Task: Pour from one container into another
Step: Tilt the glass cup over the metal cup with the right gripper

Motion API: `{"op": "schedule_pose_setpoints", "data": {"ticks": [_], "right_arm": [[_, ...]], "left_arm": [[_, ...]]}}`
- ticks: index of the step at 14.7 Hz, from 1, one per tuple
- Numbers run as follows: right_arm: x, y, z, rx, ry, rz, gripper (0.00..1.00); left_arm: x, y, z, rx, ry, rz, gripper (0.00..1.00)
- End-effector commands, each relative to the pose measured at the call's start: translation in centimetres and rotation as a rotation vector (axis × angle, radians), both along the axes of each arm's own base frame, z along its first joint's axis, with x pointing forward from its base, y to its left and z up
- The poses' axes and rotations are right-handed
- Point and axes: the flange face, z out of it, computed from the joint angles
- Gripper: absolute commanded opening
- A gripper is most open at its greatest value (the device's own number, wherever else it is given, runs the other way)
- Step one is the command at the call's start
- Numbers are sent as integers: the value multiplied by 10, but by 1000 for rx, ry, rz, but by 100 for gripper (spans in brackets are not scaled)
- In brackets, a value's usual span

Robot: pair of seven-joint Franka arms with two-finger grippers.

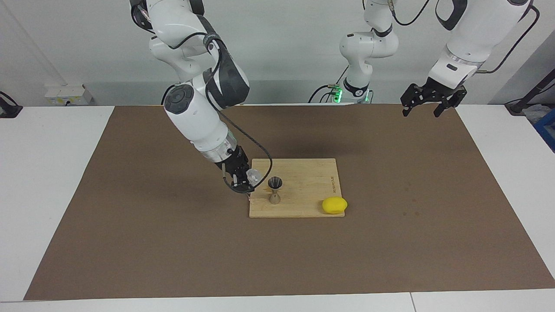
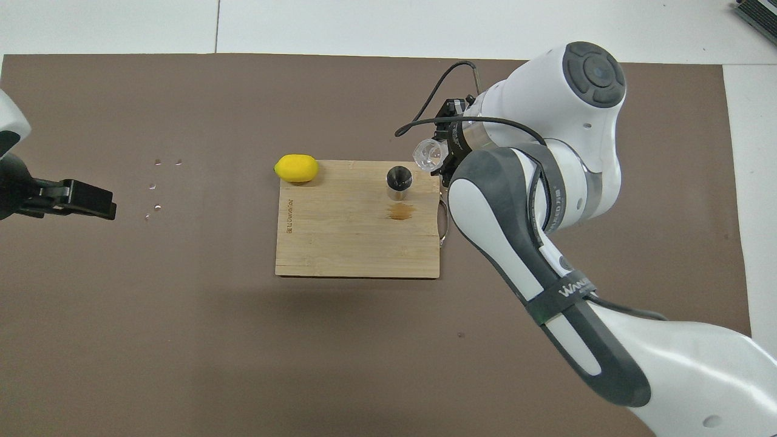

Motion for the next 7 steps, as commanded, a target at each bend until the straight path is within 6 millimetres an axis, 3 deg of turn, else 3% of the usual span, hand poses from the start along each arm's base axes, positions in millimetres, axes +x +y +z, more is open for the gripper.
{"op": "schedule_pose_setpoints", "data": {"ticks": [1, 4, 7], "right_arm": [[3, 11, 0, -51, -31, 11, 0], [-4, 28, -3, -125, -65, 71, 0], [-6, 30, -3, -150, -74, 87, 0]], "left_arm": [[-7, 1, 5, 15, -1, -6, 100], [-7, 1, 5, 15, 0, -6, 100], [-7, 1, 5, 15, -1, -6, 100]]}}
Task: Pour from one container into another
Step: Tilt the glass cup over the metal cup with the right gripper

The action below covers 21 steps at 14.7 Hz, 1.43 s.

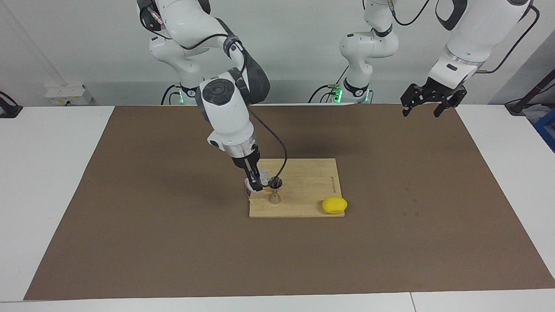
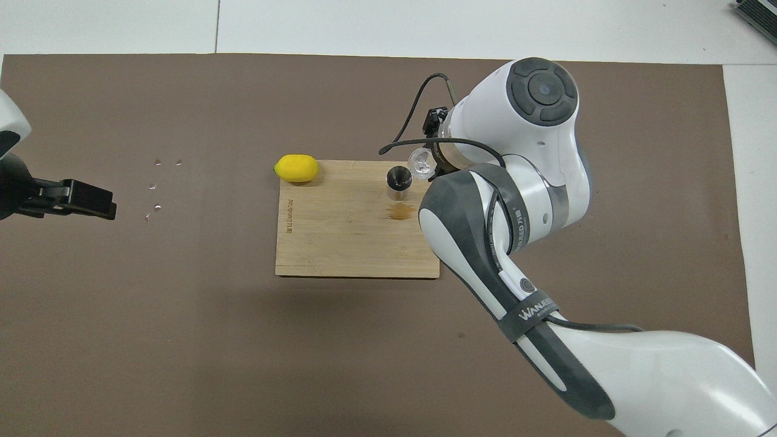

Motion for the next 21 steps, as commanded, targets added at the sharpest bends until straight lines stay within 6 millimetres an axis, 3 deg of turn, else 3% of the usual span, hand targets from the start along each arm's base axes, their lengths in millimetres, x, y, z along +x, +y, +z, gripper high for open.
{"op": "schedule_pose_setpoints", "data": {"ticks": [1, 11, 14, 21], "right_arm": [[4, 4, 1, -33, -28, -3, 0], [-6, 19, -7, -124, -58, 64, 0], [-14, 35, -7, -161, -74, 105, 0], [-14, 34, -5, -217, -91, 127, 0]], "left_arm": [[-7, 1, 5, 15, -1, -6, 100], [-7, 1, 5, 15, -1, -6, 100], [-7, 1, 5, 15, -1, -6, 100], [-7, 1, 5, 15, -1, -6, 100]]}}
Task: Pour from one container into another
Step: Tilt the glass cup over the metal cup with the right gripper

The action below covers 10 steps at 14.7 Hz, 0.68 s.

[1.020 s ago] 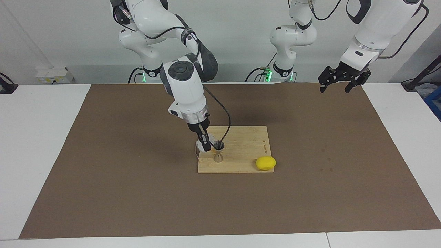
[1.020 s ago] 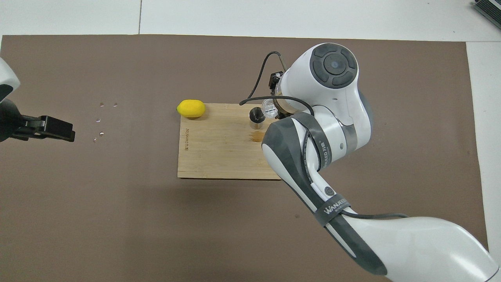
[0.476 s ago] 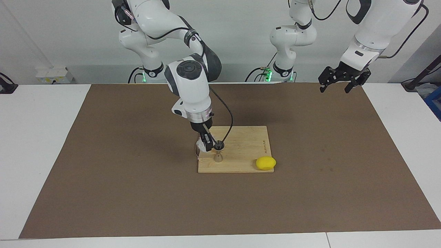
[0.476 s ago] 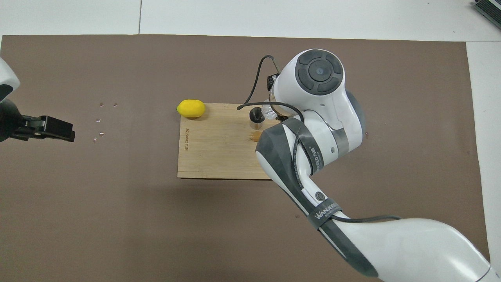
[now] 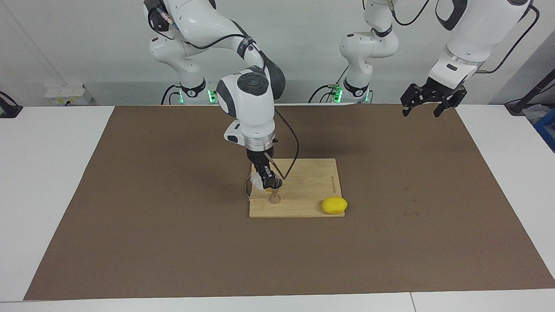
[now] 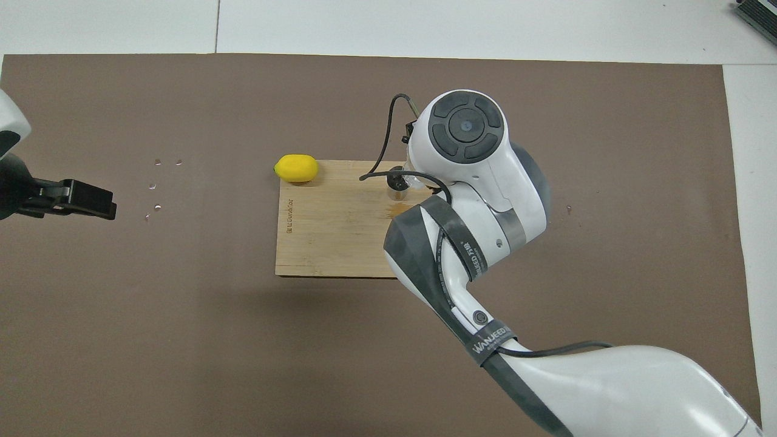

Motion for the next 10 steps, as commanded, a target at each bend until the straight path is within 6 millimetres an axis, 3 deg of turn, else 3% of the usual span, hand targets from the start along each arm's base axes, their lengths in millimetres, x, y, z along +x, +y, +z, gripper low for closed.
{"op": "schedule_pose_setpoints", "data": {"ticks": [1, 10], "right_arm": [[2, 0, 4, -19, -12, -14, 0], [4, -5, 7, 0, -3, -28, 0]], "left_arm": [[-7, 1, 5, 15, -1, -6, 100], [-7, 1, 5, 15, -1, -6, 100]]}}
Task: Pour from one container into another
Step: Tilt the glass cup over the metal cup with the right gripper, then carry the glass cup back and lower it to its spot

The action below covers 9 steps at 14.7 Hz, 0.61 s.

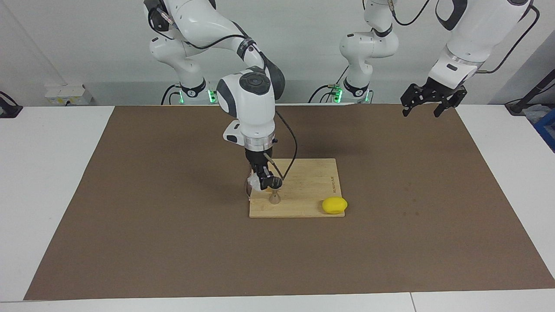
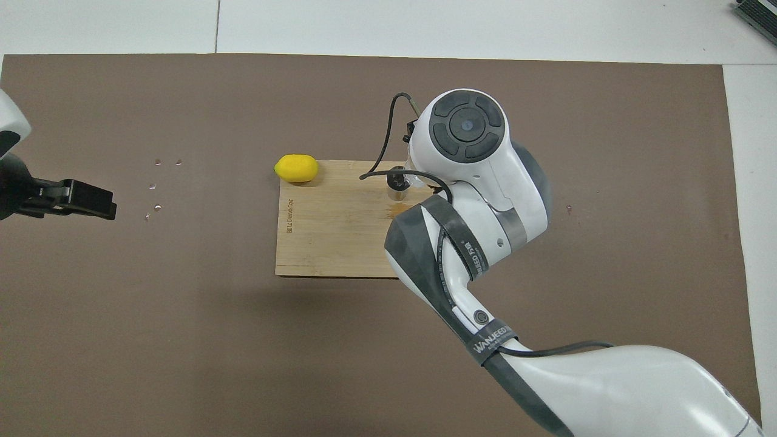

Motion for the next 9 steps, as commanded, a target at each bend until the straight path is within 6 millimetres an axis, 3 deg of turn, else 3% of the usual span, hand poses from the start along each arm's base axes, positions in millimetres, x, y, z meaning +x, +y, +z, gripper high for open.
{"op": "schedule_pose_setpoints", "data": {"ticks": [1, 5, 9], "right_arm": [[3, -5, 3, 3, 10, -32, 0], [5, -11, 6, 86, 56, -77, 0], [19, -41, 12, 173, 88, -150, 0]], "left_arm": [[-7, 1, 5, 15, -1, -6, 100], [-7, 1, 5, 15, -1, -7, 100], [-7, 1, 5, 15, -1, -6, 100]]}}
